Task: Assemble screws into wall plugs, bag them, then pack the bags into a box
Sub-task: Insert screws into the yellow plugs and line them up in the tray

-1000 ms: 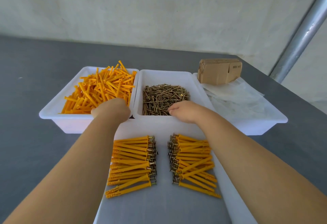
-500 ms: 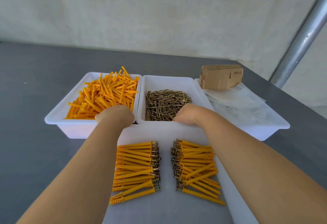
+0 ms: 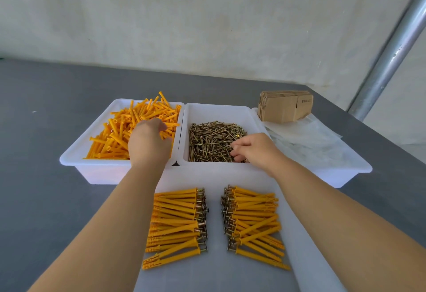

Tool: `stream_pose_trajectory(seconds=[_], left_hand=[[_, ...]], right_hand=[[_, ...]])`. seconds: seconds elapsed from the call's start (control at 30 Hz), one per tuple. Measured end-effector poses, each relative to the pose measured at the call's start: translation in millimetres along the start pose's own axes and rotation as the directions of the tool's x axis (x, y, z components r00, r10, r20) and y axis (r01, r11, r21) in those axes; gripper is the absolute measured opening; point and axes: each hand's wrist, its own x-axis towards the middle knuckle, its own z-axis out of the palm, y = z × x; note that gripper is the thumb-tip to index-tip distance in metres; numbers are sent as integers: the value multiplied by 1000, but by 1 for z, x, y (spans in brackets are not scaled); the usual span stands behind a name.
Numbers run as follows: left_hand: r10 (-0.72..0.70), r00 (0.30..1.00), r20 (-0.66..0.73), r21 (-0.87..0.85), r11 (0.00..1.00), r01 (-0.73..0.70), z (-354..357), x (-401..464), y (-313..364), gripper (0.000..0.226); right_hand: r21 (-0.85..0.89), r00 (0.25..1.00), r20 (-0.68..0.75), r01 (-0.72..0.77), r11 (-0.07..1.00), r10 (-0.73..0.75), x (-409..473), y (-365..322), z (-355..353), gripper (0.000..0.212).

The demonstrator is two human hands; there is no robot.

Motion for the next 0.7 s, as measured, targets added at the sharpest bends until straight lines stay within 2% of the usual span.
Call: stream_pose_trajectory(seconds=[0.13, 0.2, 0.33, 0.4, 0.47, 0.53, 0.6, 0.7], left_hand=[[-25, 992, -124, -205, 979, -1, -3, -2, 2, 16], [-69, 987, -143, -280, 960, 27, -6, -2, 4, 24], [-60, 994, -89, -434, 901, 15, -9, -7, 10, 64], [-3, 999, -40, -503, 864, -17, -10, -12, 14, 66], [39, 999, -12, -572, 819, -39, -10, -17, 18, 54], [70, 998, -3, -644, 763, -55, -11, -22, 25, 37], [117, 992, 46, -722, 690, -48, -13, -27, 33, 26], [161, 963, 214, -828, 554, 91, -15, -36, 43, 21]], right_hand=[[-13, 1000, -19, -17, 1000, 17, 1, 1, 2, 29], [-38, 997, -72, -20, 999, 17, 3, 4, 4, 33], [-53, 993, -116, -23, 998, 17, 5, 4, 6, 44], [-78, 994, -110, -4, 997, -5, 3, 3, 8, 41], [-84, 989, -145, 28, 996, -40, -1, 1, 9, 36], [39, 973, -227, 60, 997, -50, -5, -1, 9, 31], [326, 962, -271, 56, 944, 36, -9, -4, 4, 24], [707, 968, -167, -14, 707, 186, -16, -10, -7, 8]])
